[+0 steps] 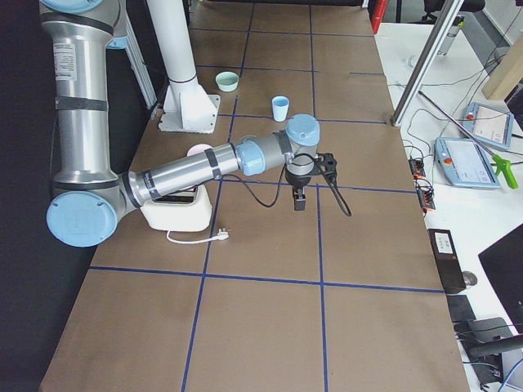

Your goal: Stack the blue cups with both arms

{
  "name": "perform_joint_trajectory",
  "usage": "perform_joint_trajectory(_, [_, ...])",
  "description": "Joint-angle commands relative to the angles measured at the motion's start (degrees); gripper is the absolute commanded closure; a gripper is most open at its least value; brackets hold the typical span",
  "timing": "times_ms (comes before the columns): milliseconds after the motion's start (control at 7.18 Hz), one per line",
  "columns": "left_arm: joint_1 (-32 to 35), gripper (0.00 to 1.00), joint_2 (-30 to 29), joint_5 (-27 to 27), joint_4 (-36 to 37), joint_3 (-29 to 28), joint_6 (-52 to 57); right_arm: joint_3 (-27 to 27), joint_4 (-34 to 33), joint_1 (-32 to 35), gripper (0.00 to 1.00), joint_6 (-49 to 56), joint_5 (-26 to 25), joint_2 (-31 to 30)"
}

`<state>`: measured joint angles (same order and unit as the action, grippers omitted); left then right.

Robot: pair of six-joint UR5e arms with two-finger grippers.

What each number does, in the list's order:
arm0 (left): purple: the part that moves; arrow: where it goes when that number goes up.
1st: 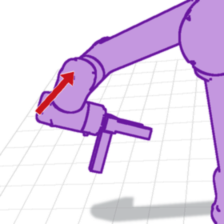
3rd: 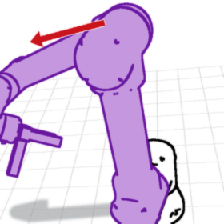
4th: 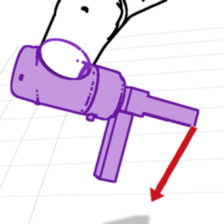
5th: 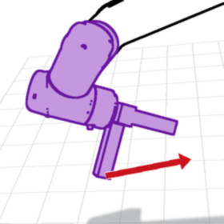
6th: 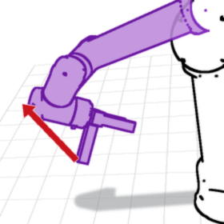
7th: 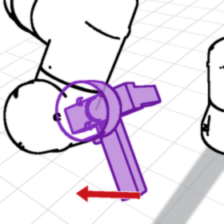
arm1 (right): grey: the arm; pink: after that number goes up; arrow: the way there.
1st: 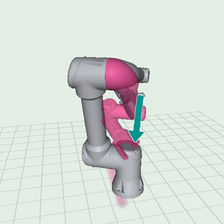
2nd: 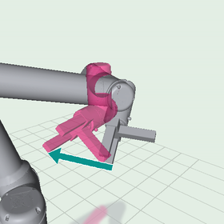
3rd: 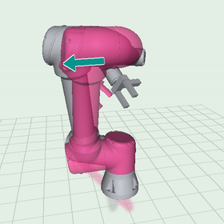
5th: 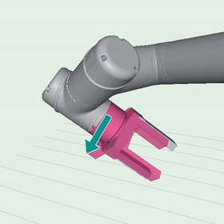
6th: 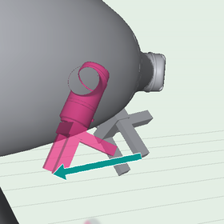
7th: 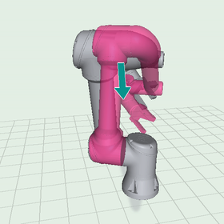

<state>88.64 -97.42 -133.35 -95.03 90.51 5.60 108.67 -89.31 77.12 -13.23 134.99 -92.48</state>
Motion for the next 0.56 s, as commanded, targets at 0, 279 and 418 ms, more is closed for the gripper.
perform_joint_trajectory(0, [1.1, 0.0, -1.5, -3.6, 12.1, 2.2, 1.6, -5.3, 0.1, 4.9, 0.0, 10.5, 0.2, -1.9])
perform_joint_trajectory(279, [1.2, 0.0, 1.2, -1.4, 10.2, 2.0, 1.7, -7.2, 0.4, 6.2, 0.0, 10.8, 0.9, -2.3])
perform_joint_trajectory(418, [1.4, 0.0, 2.7, -0.8, 9.6, 1.9, 2.3, -7.2, 0.0, 6.8, 0.0, 10.2, 1.2, -2.1])
